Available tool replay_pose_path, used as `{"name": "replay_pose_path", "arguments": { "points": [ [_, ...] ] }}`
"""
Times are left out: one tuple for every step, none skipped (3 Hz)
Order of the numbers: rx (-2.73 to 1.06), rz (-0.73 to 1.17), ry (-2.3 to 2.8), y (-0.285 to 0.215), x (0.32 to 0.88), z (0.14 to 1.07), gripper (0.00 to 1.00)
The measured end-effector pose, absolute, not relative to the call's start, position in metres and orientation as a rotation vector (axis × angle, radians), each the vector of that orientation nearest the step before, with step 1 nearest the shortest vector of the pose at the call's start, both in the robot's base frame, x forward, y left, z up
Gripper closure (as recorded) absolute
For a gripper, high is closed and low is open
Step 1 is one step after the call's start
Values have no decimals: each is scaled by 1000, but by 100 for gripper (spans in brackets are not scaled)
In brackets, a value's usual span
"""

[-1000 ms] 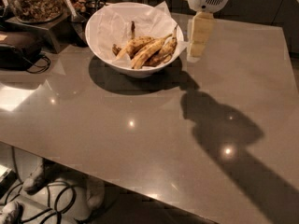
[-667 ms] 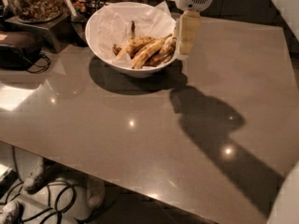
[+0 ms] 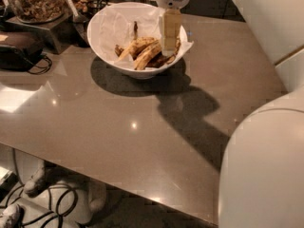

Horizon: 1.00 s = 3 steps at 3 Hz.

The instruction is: Pick banana from white bowl

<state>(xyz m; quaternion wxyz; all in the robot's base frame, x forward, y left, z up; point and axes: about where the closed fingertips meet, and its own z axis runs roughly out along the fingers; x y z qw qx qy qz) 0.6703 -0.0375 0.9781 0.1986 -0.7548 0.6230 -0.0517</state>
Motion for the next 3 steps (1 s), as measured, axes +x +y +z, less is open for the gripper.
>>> {"name": "replay_pose_path", "arguments": {
  "points": [
    [-2140, -134, 1742, -30, 686, 965, 0],
    [-2147, -118, 1766, -29, 696, 952, 9],
    [-2156, -105, 1774, -25, 701, 944, 14]
  ]
}}
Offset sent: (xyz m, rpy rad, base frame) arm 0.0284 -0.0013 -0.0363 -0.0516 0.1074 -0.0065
